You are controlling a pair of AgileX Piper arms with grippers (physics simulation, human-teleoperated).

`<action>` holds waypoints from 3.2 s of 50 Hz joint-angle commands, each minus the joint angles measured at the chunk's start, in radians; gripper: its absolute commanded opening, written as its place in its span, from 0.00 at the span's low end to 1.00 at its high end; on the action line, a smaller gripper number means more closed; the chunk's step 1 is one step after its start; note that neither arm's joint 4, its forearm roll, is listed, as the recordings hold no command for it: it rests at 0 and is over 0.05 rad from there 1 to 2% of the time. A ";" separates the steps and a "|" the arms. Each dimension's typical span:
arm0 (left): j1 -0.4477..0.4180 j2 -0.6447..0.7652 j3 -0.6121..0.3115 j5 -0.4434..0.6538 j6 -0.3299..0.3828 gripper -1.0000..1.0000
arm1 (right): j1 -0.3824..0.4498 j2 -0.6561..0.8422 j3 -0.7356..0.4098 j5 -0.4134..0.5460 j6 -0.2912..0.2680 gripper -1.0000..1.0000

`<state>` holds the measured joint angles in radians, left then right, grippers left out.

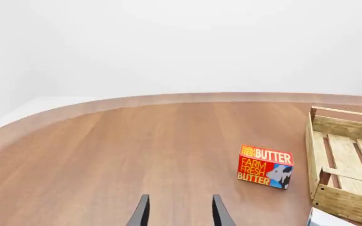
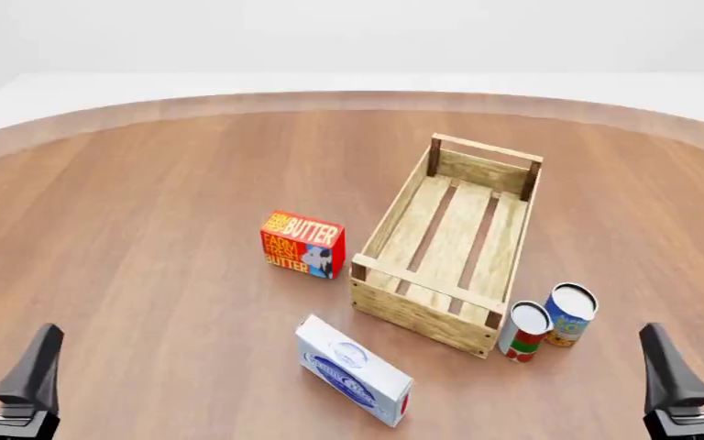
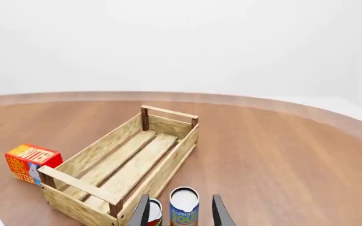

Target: Pick up the ketchup, and put it in the wooden tray.

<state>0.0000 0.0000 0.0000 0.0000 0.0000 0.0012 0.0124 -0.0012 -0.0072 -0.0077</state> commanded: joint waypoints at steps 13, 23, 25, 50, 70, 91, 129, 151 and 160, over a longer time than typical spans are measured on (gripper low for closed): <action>0.000 0.000 0.000 0.000 0.000 1.00 | 0.017 0.105 0.000 -0.085 -0.011 1.00; 0.000 0.000 0.000 0.000 0.000 1.00 | 0.188 0.263 -0.057 -0.110 -0.081 1.00; 0.000 0.000 0.000 0.000 0.000 1.00 | 0.204 0.269 -0.069 -0.105 -0.088 1.00; 0.000 0.000 0.000 0.000 0.000 1.00 | 0.626 0.802 -0.258 -0.340 -0.074 1.00; 0.000 0.000 0.000 0.000 0.000 1.00 | 0.905 1.230 -0.517 -0.424 -0.008 1.00; 0.000 0.000 0.000 0.000 0.000 1.00 | 1.082 1.467 -0.683 -0.421 -0.007 1.00; 0.000 0.000 0.000 0.000 0.000 1.00 | 1.295 1.690 -0.858 -0.396 -0.036 1.00; 0.000 0.000 0.000 0.000 0.000 1.00 | 1.374 1.790 -0.975 -0.353 -0.072 1.00; 0.000 0.000 0.000 0.000 0.000 1.00 | 1.399 1.838 -1.028 -0.329 -0.076 1.00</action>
<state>0.0000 0.0000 0.0000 0.0000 0.0000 1.3720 1.8051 -0.9771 -0.3589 -0.0749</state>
